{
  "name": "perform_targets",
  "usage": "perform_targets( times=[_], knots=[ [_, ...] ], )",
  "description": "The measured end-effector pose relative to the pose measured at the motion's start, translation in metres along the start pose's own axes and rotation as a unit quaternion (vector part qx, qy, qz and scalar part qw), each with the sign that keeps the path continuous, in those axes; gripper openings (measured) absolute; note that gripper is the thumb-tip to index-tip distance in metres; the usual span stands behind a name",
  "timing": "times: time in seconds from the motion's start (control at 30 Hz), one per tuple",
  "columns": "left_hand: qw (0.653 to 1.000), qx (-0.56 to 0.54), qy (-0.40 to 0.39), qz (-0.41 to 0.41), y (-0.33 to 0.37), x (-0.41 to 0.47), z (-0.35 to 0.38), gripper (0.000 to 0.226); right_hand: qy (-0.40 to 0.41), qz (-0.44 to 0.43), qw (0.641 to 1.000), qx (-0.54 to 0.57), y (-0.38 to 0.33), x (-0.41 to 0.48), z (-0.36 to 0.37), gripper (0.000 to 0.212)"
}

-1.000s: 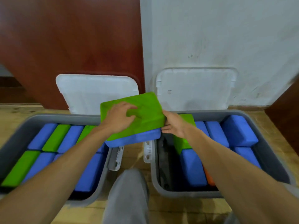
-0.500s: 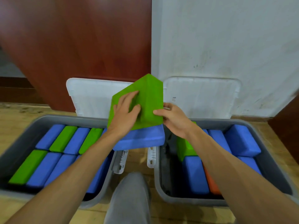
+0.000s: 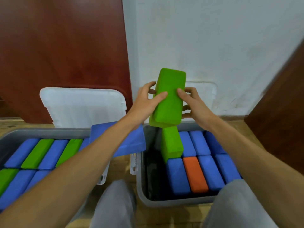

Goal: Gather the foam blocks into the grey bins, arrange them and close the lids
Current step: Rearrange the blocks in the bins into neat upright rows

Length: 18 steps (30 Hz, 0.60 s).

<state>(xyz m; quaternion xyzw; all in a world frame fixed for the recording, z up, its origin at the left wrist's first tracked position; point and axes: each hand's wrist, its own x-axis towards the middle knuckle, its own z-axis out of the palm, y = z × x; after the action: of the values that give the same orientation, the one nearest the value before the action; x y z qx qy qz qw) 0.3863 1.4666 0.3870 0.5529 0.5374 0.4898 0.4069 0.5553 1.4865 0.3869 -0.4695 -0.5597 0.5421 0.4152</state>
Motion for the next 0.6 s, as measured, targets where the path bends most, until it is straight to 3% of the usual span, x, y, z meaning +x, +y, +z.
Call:
perform_targets(
  times=[0.13, 0.3, 0.43, 0.6],
  knots=[
    [0.996, 0.014, -0.079, -0.044, -0.008, -0.001, 0.012, 0.057, -0.003, 0.007, 0.998, -0.068, 0.012, -0.013, -0.014, 0.044],
    [0.984, 0.012, -0.135, -0.116, -0.027, -0.019, 0.011, 0.058, -0.047, 0.081, 0.988, -0.124, 0.028, -0.02, -0.015, 0.048],
    [0.976, 0.011, -0.15, -0.158, -0.043, -0.035, 0.007, 0.062, -0.077, 0.108, 0.975, -0.177, 0.037, -0.02, -0.007, 0.046],
    [0.976, 0.033, -0.155, -0.148, -0.049, -0.04, -0.008, 0.064, -0.133, 0.115, 0.972, -0.153, 0.043, -0.019, 0.001, 0.042]
  ],
)
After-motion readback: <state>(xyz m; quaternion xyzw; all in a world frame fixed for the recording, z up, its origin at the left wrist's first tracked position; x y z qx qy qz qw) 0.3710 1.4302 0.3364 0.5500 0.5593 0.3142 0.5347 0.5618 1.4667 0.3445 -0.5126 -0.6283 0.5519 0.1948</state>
